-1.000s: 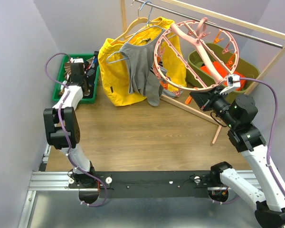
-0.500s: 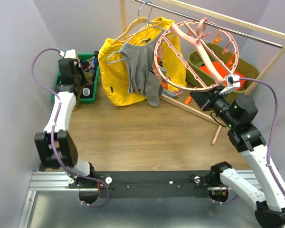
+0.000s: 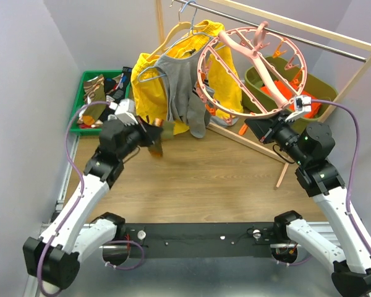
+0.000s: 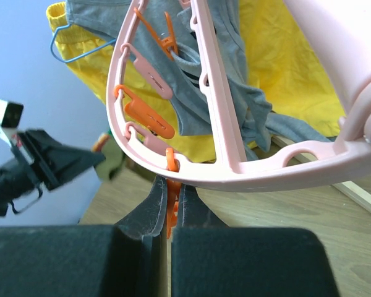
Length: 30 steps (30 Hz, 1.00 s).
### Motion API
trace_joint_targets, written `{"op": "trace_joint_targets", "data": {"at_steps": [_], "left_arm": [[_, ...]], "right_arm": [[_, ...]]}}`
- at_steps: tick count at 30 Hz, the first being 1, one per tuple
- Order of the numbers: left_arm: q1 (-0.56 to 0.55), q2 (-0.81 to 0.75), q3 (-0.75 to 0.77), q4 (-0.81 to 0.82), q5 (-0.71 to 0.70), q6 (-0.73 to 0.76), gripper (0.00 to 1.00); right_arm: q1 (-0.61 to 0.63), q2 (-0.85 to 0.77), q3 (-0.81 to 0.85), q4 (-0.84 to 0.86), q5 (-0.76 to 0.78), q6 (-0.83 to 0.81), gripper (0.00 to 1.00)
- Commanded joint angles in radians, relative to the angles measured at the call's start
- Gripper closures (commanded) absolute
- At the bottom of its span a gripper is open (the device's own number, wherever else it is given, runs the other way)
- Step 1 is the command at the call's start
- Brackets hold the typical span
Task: Clip the socks to the hanger
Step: Clamp the sock onto the hanger.
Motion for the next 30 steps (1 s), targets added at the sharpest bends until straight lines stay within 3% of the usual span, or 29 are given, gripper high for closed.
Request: {"op": "trace_joint_targets", "data": {"at_steps": [1, 6, 10, 23, 30], "left_arm": [[-0.198, -0.107, -0.087, 0.114, -0.023, -0.235, 1.0], [-0.45, -0.067, -0.118, 0.279, -0.117, -0.316, 1.0], [-0.556, 0.023, -0.118, 0.43, -0.209, -0.344, 1.0], [-0.639, 0.272, -0.065, 0.752, -0.33, -0.4, 1.0], [-0.659, 0.305, -0.056, 0.797, -0.325, -0.419, 1.0]], "right_arm": [[0.001, 0.004, -0.014, 0.025, -0.041, 0.014, 0.96], [0.001, 0.01, -0.011, 0.036, -0.047, 0.017, 0.96], [0.001, 0.011, -0.011, 0.038, -0.048, 0.024, 0.96], [0.0, -0.003, -0.032, 0.051, -0.048, 0.063, 0.96], [0.001, -0.007, -0.055, 0.067, -0.037, 0.073, 0.96]]}}
